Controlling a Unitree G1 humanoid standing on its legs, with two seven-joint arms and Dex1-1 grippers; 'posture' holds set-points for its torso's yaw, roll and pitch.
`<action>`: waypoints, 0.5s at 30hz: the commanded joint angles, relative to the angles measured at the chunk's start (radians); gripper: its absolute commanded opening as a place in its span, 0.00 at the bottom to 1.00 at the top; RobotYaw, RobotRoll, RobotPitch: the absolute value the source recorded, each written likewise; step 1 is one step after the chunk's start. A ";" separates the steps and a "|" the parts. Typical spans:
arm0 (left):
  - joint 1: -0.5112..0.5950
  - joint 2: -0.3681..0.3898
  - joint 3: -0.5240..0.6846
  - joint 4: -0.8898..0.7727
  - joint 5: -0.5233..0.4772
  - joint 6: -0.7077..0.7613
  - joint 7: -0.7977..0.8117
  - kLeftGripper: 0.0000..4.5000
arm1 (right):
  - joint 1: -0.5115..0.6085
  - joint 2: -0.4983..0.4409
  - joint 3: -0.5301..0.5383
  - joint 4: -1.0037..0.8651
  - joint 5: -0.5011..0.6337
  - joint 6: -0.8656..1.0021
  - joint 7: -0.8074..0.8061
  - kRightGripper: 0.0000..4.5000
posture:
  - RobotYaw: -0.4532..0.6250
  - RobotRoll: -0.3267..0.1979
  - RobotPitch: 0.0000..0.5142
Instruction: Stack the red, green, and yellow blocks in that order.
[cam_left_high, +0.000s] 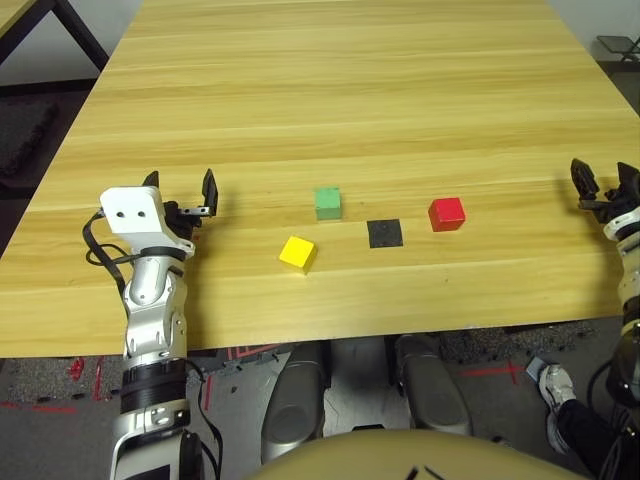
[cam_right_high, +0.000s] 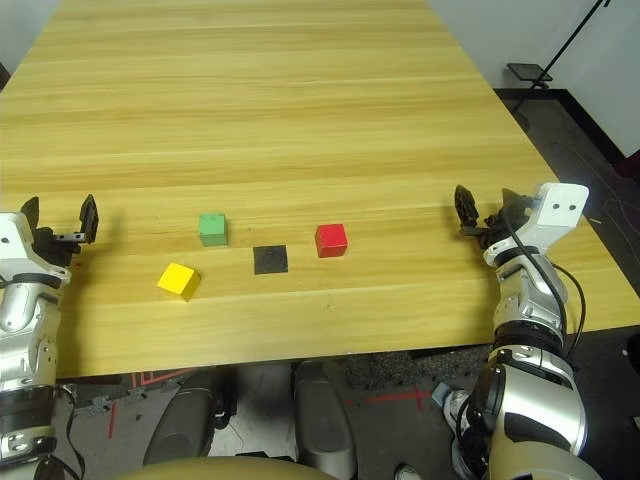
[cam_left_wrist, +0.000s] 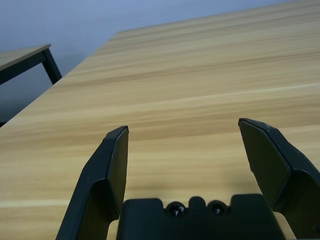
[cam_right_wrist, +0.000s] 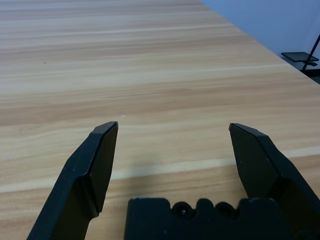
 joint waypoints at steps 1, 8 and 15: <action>0.029 -0.008 0.021 0.044 -0.013 0.000 0.004 1.00 | -0.019 -0.026 0.006 0.047 -0.013 0.023 0.024 1.00 | 0.54 0.56 0.33; 0.020 0.114 -0.011 -0.213 -0.294 0.259 -0.256 1.00 | -0.158 -0.112 0.100 0.020 -0.036 0.141 0.355 1.00 | 0.58 0.56 0.39; -0.024 0.408 -0.056 -0.329 -0.438 0.467 -0.605 1.00 | -0.239 -0.159 0.302 -0.095 -0.116 0.147 0.762 1.00 | 0.62 0.47 0.33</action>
